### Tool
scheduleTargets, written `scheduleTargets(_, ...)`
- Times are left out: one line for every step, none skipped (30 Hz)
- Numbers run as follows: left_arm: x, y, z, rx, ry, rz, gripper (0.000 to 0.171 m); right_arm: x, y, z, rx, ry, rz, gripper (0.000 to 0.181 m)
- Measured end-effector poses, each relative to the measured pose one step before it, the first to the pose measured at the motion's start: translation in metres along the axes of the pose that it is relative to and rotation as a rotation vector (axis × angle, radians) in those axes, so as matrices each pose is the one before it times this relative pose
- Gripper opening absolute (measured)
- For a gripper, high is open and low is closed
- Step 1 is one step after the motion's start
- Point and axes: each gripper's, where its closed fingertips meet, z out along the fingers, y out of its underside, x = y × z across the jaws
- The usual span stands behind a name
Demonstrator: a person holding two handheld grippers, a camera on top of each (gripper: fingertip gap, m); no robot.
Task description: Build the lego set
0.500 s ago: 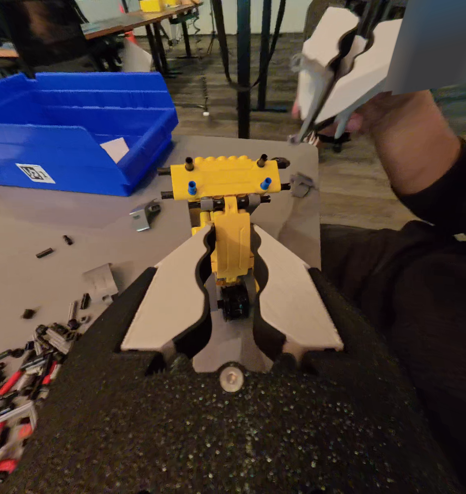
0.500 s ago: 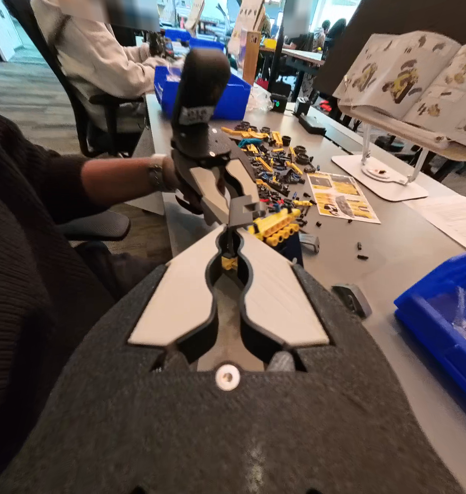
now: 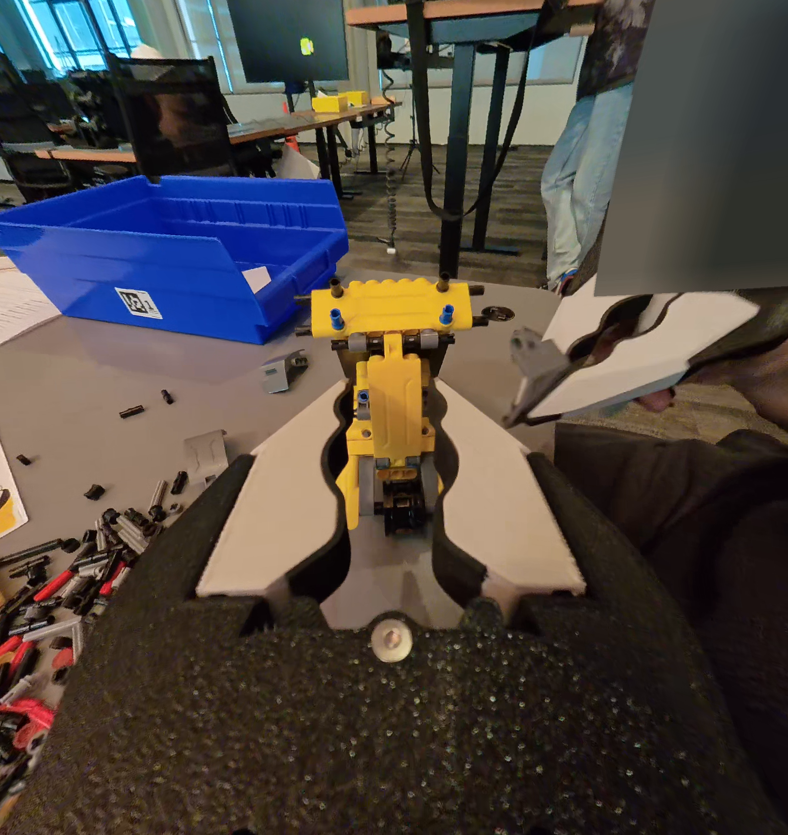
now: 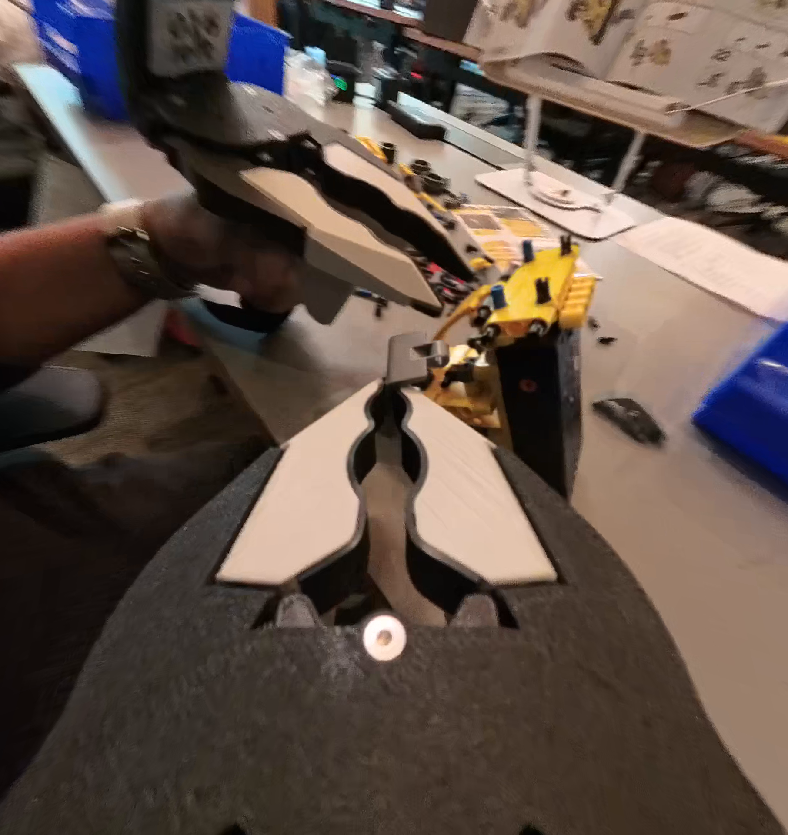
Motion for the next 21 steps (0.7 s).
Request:
scheduleTargets(0.0004, -0.00126, -0.0022, 0.01219, -0.0038, -0.0042, 0.033, 0.00408, 0.003, 0.0032, -0.0152, 0.0629, -0.0294, 0.001)
scheduleTargets(0.00052, -0.00157, -0.00207, 0.0141, -0.0037, -0.006, 0.033, 0.00236, 0.00166, 0.00318, -0.0121, 0.0492, -0.0238, 0.001)
scheduleTargets(0.00154, -0.00061, -0.00181, 0.00605, 0.0028, -0.0048, 0.034, 0.00103, 0.00092, 0.00328, -0.0094, 0.0386, -0.0185, 0.001)
scheduleTargets(0.00129, 0.00035, -0.00151, -0.00103, 0.0029, -0.0035, 0.035, 0.00084, 0.00035, 0.00319, -0.0061, 0.035, -0.0152, 0.001)
scheduleTargets(-0.00007, 0.00031, -0.00135, -0.00166, -0.0056, -0.0019, 0.036, 0.00111, 0.00001, 0.00292, -0.0037, 0.0334, -0.013, 0.001)
scheduleTargets(-0.00034, -0.00001, -0.00128, 0.00156, -0.009, 0.001, 0.037, 0.00095, -0.00006, 0.0025, -0.0026, 0.0282, -0.0124, 0.001)
scheduleTargets(0.00022, -0.00028, -0.00119, 0.00431, -0.0021, 0.0005, 0.037, 0.00066, -0.00015, 0.0018, -0.0009, 0.0227, -0.0125, 0.001)
scheduleTargets(0.00068, -0.00064, -0.00112, 0.00544, 0.0029, -0.0024, 0.038, 0.00078, -0.00072, 0.00086, 0.0031, 0.0201, -0.0114, 0.002)
scheduleTargets(0.00009, -0.00045, -0.00079, 0.00436, 0.0015, -0.0053, 0.039, 0.00064, -0.00133, -0.00019, 0.0094, 0.0155, -0.0081, 0.001)
scheduleTargets(-0.00057, -0.00029, -0.00047, 0.00355, -0.002, -0.0057, 0.04, 0.00069, -0.00226, -0.00098, 0.0159, 0.0119, -0.0009, 0.001)
scheduleTargets(-0.00126, -0.00038, -0.00029, 0.00398, -0.0063, -0.0062, 0.04, 0.00112, -0.00226, -0.0015, 0.0187, 0.0114, 0.0086, 0.001)
scheduleTargets(-0.00178, -0.00022, 0.00016, 0.00302, -0.0092, -0.0072, 0.041, 0.00129, -0.00148, -0.00162, 0.0169, 0.0094, 0.0161, 0.001)
scheduleTargets(-0.00287, 0.00013, 0.00061, 0.00141, -0.0157, -0.0111, 0.041, 0.00131, -0.00054, -0.00164, 0.0145, 0.0072, 0.0221, 0.001)
scheduleTargets(-0.00401, 0.00007, 0.00113, 0.00036, -0.0203, -0.0183, 0.041, 0.00123, -0.00007, -0.00137, 0.0136, 0.0048, 0.0267, 0.001)
scheduleTargets(-0.006, -0.00015, 0.0017, 0.00169, -0.0294, -0.0275, 0.041, 0.00099, 0.00063, -0.00116, 0.011, 0.0017, 0.0283, 0.001)
scheduleTargets(-0.00748, -0.00036, 0.00218, 0.00257, -0.0354, -0.0333, 0.041, 0.00108, 0.00127, -0.00069, 0.0056, 0.0004, 0.0265, 0.001)
scheduleTargets(-0.0068, -0.00042, 0.00293, 0.00299, -0.0276, -0.0365, 0.041, 0.00091, 0.00156, -0.00038, 0.0017, -0.0007, 0.0227, 0.001)
scheduleTargets(-0.00364, 0.00009, 0.00359, -0.00243, -0.0043, -0.0332, 0.041, 0.00035, 0.00095, -0.00019, 0.0011, -0.0053, 0.018, 0.001)
scheduleTargets(-0.00034, 0.0011, 0.00418, -0.01315, 0.0206, -0.0271, 0.041, -0.00068, 0.00031, -0.00007, 0.002, -0.0108, 0.0121, 0.001)
scheduleTargets(0.00105, 0.00153, 0.00424, -0.01924, 0.0311, -0.0147, 0.041, -0.00105, -0.00044, -0.00005, 0.0025, -0.0114, 0.0058, 0.002)
scheduleTargets(0.00001, -0.00151, 0.0025, 0.00336, 0.0226, -0.0018, 0.041, -0.00044, -0.00044, -0.00008, 0.0008, -0.0059, -0.0006, 0.002)
